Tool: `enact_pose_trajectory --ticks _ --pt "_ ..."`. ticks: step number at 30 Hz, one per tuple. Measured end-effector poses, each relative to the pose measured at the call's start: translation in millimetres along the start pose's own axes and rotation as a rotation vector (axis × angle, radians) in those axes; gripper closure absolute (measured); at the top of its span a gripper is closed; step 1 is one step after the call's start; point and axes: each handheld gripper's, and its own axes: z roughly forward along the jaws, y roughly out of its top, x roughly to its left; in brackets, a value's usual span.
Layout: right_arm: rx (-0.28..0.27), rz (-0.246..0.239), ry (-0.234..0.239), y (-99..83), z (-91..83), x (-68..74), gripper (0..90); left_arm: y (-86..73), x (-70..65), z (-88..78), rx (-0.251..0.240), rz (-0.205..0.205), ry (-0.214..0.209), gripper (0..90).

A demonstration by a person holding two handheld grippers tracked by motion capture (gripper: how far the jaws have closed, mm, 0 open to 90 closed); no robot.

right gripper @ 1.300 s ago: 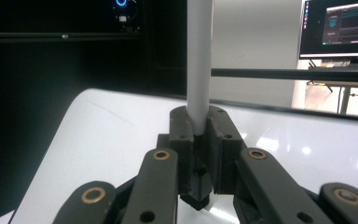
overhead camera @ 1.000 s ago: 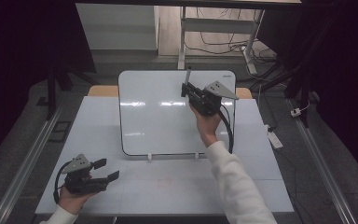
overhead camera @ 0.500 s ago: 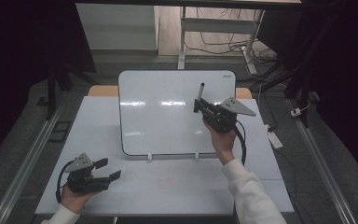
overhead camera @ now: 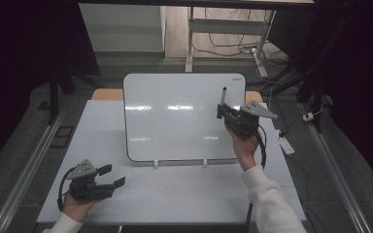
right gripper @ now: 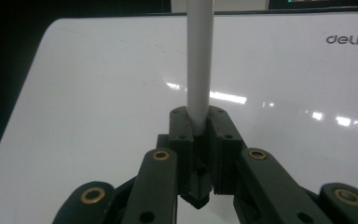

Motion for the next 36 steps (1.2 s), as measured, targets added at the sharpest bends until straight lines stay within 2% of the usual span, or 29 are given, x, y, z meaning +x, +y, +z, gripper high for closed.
enact_pose_trajectory --ticks 11,21,36 --pt "0.026 0.019 -0.078 0.8 -8.7 -16.5 81.2 0.3 0.0 0.5 0.002 0.001 -0.003 24.1" --pt "0.074 0.022 -0.145 8.0 -13.3 -29.9 81.2 0.7 -0.3 0.1 -0.002 0.001 -0.002 24.1" --pt "0.13 0.019 -0.196 19.0 2.3 -40.2 81.1 0.3 0.7 -0.8 -0.002 0.001 -0.002 24.1"
